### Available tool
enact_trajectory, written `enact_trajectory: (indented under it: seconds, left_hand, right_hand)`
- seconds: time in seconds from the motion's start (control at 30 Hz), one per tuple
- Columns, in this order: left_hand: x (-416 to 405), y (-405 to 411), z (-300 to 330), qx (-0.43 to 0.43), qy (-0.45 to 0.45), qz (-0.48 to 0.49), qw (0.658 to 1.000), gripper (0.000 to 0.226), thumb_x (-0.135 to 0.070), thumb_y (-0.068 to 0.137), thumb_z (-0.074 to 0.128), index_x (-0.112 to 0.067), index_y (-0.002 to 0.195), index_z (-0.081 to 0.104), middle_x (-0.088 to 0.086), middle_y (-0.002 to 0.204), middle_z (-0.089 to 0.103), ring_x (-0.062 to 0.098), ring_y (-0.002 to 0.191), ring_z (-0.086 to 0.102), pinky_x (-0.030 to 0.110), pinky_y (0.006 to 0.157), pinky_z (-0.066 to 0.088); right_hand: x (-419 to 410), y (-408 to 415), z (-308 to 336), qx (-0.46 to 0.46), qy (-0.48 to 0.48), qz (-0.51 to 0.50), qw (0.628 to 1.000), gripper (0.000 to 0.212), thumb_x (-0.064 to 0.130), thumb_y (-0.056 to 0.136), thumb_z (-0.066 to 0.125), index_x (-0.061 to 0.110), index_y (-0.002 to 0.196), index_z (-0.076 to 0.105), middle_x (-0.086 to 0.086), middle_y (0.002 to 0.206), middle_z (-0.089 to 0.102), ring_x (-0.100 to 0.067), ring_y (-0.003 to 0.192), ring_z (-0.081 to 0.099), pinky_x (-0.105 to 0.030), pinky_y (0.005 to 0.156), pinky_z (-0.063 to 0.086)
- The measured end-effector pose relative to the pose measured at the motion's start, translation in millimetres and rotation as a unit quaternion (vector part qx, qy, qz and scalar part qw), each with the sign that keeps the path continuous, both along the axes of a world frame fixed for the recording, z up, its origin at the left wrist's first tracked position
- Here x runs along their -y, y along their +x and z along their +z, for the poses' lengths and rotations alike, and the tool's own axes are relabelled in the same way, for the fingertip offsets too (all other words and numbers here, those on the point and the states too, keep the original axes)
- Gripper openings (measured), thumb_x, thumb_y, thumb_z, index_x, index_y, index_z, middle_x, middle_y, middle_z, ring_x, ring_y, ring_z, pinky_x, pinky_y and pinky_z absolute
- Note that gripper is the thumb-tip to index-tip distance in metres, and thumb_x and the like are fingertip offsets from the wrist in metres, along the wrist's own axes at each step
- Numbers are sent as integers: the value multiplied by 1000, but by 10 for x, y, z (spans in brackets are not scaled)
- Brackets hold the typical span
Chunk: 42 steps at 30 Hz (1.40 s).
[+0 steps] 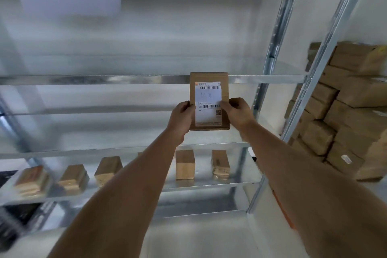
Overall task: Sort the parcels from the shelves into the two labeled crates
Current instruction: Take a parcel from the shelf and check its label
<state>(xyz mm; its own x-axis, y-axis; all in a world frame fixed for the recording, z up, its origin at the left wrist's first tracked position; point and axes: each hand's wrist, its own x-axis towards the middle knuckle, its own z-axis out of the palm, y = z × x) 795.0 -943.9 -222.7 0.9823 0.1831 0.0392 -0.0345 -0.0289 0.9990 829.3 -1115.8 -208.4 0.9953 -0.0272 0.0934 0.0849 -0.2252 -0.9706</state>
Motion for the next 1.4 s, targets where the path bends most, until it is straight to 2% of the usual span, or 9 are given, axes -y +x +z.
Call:
enact_trajectory:
  seconds: [0.17,0.27,0.4,0.6,0.8,0.9,1.1,1.27,1.4]
  left_hand:
    - [-860,-268,-269,-18,15,15,1000,14,-13,96,57,-18,88,67,0,94,70,14,84,60,31,75,43]
    - [-1470,-387,-489,-48,-12,19,999,25,-7,93,57,-2,116,64,18,112,71,27,99,65,42,88,51]
    - [-2193,-616,-722,-88,-27,25,995,35,2,99,47,-25,116,63,13,115,71,32,112,65,50,98,54]
    - [-3178,-927,-1098,-141,-48,66,987,43,-11,102,47,-16,144,51,13,119,70,32,114,64,52,99,52]
    - [-3907,-1049,-1460,-166,-84,86,979,27,-15,107,39,-20,123,60,10,112,70,33,111,62,51,97,51]
    - [-4273,-998,-1645,-181,-76,97,976,30,-14,105,38,-24,111,66,10,109,72,33,109,63,50,92,52]
    - [-5087,-741,-1899,-226,-82,120,963,29,-13,105,41,-18,123,63,7,105,72,31,109,65,50,95,54]
    - [-5786,-729,-2068,-252,-104,157,949,30,-15,105,40,-20,125,62,11,115,70,34,114,62,56,103,49]
    - [-6374,-859,-2151,-256,-116,176,944,29,-16,105,39,-25,116,64,8,112,70,34,117,61,55,103,48]
  right_hand:
    - [-848,-156,-291,-39,15,16,999,56,28,93,69,16,142,46,-3,119,68,-24,102,69,-46,91,58]
    - [-1423,-271,-465,-64,-1,47,997,33,20,94,65,18,126,61,0,101,72,-25,96,71,-49,91,58]
    - [-2165,-388,-743,-92,-27,57,994,43,29,85,62,18,127,63,-7,111,72,-27,98,71,-50,90,58]
    - [-3183,-653,-1090,-142,-48,90,985,33,21,95,54,18,128,59,-6,104,72,-25,96,70,-45,86,59]
    - [-3984,-663,-1451,-186,-67,110,974,31,17,92,53,17,121,62,-7,102,73,-26,94,69,-49,88,59]
    - [-4387,-538,-1619,-197,-86,121,969,14,22,89,54,29,96,64,-7,100,74,-29,93,70,-49,83,60]
    - [-5245,-222,-1993,-252,-81,138,954,27,23,96,56,15,122,58,-10,105,71,-29,99,67,-49,86,58]
    - [-6001,-152,-2128,-271,-91,164,944,9,18,96,54,22,89,57,-9,98,70,-29,94,66,-51,87,57]
    - [-6649,-237,-2171,-282,-103,167,939,15,18,93,55,12,104,62,-13,102,73,-30,95,69,-42,74,58]
